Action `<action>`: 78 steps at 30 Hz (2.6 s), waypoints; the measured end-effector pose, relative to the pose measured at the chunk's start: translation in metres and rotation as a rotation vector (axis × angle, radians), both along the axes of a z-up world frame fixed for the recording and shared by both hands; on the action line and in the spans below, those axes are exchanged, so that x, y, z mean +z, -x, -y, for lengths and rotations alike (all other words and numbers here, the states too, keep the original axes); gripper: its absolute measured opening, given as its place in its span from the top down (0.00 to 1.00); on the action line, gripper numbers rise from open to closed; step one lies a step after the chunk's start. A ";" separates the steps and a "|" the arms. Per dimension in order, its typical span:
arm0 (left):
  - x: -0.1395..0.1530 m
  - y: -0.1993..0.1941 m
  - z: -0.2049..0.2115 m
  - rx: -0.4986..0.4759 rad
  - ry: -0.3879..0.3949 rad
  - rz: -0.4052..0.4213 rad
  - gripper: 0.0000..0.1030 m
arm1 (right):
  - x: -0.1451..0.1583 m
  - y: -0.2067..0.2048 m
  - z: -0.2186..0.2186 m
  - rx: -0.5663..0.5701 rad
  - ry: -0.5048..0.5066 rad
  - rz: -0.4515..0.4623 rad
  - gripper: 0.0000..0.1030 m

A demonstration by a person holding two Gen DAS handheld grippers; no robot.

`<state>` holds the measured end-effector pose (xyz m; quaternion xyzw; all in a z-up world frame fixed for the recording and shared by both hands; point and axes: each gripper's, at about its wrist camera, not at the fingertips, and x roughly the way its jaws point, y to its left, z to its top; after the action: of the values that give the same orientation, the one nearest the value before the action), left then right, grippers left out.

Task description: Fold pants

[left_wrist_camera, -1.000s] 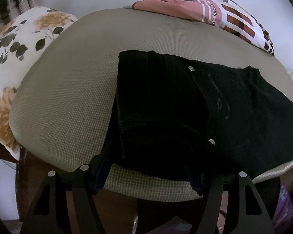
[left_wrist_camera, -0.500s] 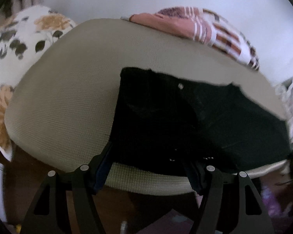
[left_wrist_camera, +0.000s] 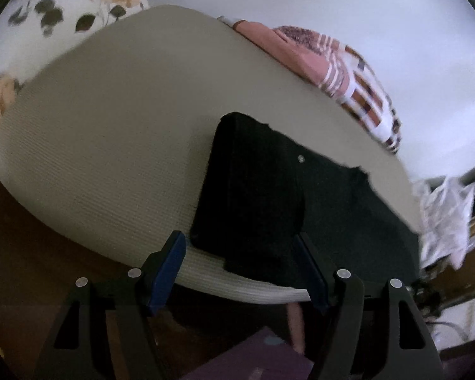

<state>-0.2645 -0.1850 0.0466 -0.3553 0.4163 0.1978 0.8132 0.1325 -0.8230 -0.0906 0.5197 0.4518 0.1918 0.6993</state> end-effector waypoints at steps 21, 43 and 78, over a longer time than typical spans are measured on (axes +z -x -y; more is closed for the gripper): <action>-0.003 -0.030 -0.002 0.034 0.099 0.026 0.87 | -0.002 0.005 0.003 -0.008 0.006 0.004 0.95; -0.035 -0.026 0.000 0.031 -0.062 -0.006 0.74 | -0.001 0.005 0.011 0.047 -0.004 0.010 0.95; -0.044 -0.011 -0.012 0.076 0.011 0.079 0.34 | 0.040 0.010 0.027 -0.011 0.181 0.090 0.96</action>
<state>-0.2535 -0.1735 0.0028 -0.3829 0.3712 0.2117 0.8190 0.1228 -0.8504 -0.0507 0.4477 0.4326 0.1693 0.7640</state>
